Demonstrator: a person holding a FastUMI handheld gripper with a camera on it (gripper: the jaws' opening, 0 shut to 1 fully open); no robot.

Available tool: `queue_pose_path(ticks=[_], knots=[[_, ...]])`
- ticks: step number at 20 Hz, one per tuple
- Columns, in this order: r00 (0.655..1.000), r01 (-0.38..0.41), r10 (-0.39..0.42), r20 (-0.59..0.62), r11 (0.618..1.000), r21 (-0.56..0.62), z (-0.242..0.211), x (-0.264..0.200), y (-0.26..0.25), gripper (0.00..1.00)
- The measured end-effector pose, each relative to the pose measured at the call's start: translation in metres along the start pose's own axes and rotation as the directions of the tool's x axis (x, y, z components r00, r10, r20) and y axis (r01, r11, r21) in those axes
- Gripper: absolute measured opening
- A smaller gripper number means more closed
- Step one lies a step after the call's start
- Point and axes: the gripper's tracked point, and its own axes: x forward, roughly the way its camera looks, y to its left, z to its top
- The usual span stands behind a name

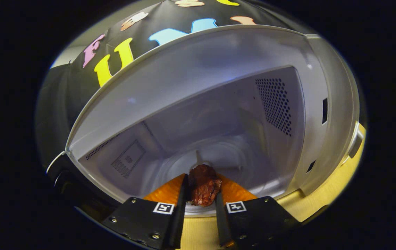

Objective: Open the microwave, put the food inside, and close the microwave door.

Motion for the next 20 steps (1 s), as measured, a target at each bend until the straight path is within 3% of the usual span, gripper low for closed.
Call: queue_pose_path(ticks=[2,4,5,6,12,20], knots=[[0.998,0.054,-0.055,-0.004,0.996,-0.064,0.000,0.004,-0.011,0.59],[0.997,0.075,-0.074,0.007,0.993,-0.096,0.005,0.002,-0.016,0.92],[0.996,0.089,-0.086,0.025,0.989,-0.114,0.009,0.000,-0.019,0.96],[0.995,0.095,-0.091,0.041,0.987,-0.130,0.015,-0.003,-0.019,0.96],[1.000,-0.030,0.030,0.001,0.990,-0.138,0.016,-0.047,0.017,0.96],[0.973,-0.204,0.224,0.051,0.945,-0.257,0.040,-0.172,0.091,0.96]])
